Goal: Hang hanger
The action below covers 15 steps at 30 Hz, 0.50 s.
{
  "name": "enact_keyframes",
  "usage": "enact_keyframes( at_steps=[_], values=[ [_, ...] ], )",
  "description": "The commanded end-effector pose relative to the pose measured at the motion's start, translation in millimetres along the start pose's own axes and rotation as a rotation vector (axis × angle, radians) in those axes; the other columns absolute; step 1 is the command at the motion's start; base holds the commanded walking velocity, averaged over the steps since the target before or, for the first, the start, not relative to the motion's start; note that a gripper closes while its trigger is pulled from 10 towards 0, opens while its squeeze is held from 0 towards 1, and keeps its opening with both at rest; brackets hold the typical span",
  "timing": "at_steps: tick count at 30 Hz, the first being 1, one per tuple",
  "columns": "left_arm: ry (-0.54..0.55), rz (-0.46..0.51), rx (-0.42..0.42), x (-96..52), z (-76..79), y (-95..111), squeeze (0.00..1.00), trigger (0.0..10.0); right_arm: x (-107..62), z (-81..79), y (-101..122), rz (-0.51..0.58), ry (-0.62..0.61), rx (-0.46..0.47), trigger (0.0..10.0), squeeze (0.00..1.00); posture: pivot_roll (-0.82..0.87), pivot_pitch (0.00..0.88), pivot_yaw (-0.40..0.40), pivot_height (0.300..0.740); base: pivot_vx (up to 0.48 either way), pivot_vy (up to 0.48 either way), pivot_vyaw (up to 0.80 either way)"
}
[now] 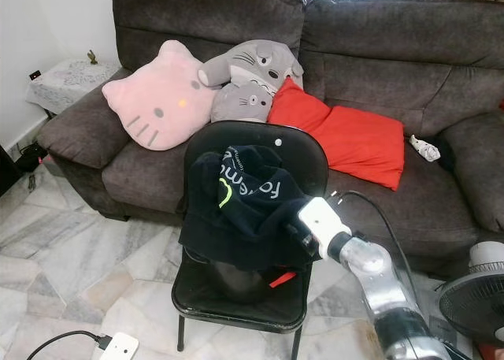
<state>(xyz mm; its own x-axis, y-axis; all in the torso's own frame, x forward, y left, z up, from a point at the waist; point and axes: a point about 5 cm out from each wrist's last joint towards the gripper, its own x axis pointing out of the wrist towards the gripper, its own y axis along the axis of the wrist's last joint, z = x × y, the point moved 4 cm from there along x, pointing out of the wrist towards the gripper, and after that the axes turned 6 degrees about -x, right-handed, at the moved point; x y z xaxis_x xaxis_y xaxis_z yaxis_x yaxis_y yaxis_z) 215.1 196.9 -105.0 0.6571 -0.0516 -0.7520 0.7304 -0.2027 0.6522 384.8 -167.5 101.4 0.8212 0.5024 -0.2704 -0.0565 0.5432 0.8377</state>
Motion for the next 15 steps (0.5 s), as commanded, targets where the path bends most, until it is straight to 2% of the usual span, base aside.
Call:
enact_keyframes(
  at_steps=[1,5,11,14,15],
  values=[
    [0.007,-0.027,-0.006,-1.9,-1.3,-8,0.00,10.0,2.3,8.3,7,0.033,-0.023,0.031,10.0,0.00,-0.10,0.094,0.023,0.740,0.000,0.000,0.00],
    [0.007,-0.028,-0.006,-1.8,-1.3,-8,0.00,10.0,5.8,10.7,8,0.035,-0.004,0.073,10.0,0.00,-0.10,0.092,0.023,0.740,0.000,0.000,0.00],
    [0.006,-0.028,-0.005,-1.7,-1.3,-8,0.00,10.0,6.4,2.5,-10,-0.064,0.046,0.133,10.0,0.00,-0.10,0.092,0.020,0.740,0.000,0.000,0.00],
    [0.007,-0.028,-0.007,-1.8,-1.2,-8,0.00,10.0,5.6,-5.2,-23,-0.121,0.063,0.226,10.0,0.00,-0.10,0.092,0.021,0.740,0.000,0.000,0.00],
    [0.007,-0.028,-0.007,-1.8,-1.2,-8,0.00,10.0,5.6,-5.2,-23,-0.121,0.063,0.226,10.0,0.00,-0.10,0.092,0.021,0.740,0.000,0.000,0.00]
  ],
)
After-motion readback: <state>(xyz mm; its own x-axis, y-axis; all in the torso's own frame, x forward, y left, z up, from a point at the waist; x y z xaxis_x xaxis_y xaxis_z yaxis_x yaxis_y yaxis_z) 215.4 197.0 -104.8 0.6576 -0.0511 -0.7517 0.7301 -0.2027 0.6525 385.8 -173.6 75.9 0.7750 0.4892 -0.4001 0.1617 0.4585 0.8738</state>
